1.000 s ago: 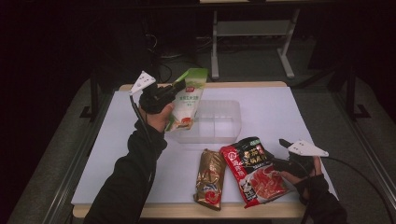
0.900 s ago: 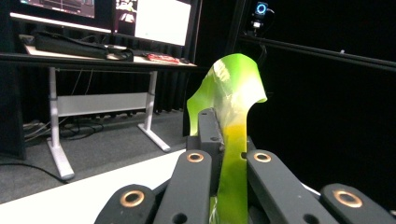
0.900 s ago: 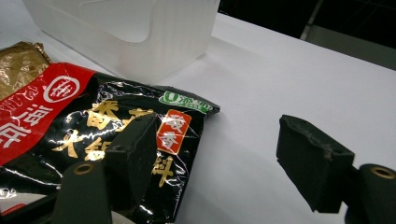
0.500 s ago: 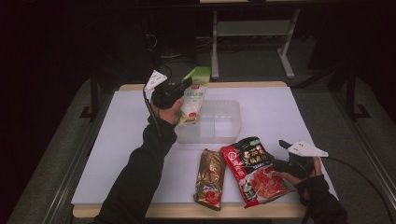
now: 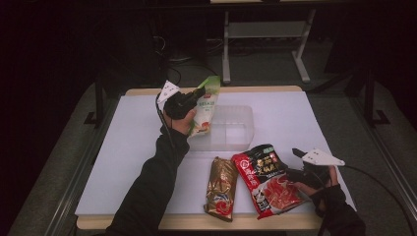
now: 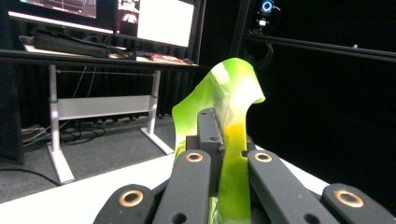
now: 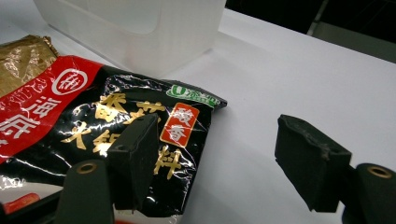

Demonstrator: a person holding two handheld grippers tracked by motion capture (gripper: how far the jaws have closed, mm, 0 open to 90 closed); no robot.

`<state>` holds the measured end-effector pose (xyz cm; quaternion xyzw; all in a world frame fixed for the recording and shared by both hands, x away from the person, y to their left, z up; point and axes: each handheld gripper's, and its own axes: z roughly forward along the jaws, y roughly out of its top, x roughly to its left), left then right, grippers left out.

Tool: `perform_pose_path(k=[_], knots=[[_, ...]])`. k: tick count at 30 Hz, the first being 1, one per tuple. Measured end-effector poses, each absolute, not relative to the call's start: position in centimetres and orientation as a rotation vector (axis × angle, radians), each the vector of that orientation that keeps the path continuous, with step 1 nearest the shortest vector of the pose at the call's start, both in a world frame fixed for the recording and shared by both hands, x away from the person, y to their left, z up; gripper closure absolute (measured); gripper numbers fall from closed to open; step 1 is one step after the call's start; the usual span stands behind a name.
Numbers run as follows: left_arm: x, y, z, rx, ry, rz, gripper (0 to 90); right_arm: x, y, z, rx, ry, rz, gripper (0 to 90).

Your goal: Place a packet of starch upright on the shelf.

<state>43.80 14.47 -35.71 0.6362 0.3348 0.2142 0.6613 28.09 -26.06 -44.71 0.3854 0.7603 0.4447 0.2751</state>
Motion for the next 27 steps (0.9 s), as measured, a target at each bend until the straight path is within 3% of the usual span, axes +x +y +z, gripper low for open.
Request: perform_pose_path(k=[10, 15, 21, 24, 27], knots=[[43.2, 15.5, -36.9, 1.5, 0.733, 0.475, 87.4, 28.2, -25.9, -44.9, 1.035, 2.056, 1.19, 29.9], [42.7, 15.7, -36.9, 1.614, 0.702, 0.491, 84.5, 28.1, -25.8, -44.8, 1.028, 2.058, 1.188, 30.0], [42.0, 16.2, -37.4, 1.78, 0.659, 0.508, 72.8, 28.1, -25.6, -44.9, 1.02, 2.076, 1.18, 30.9], [41.4, 16.2, -37.8, 1.924, 0.623, 0.52, 61.4, 28.2, -25.5, -44.9, 1.015, 2.086, 1.178, 31.0], [40.7, 16.6, -37.9, 1.984, 0.577, 0.551, 59.7, 28.2, -25.4, -44.9, 1.014, 2.089, 1.175, 31.2]])
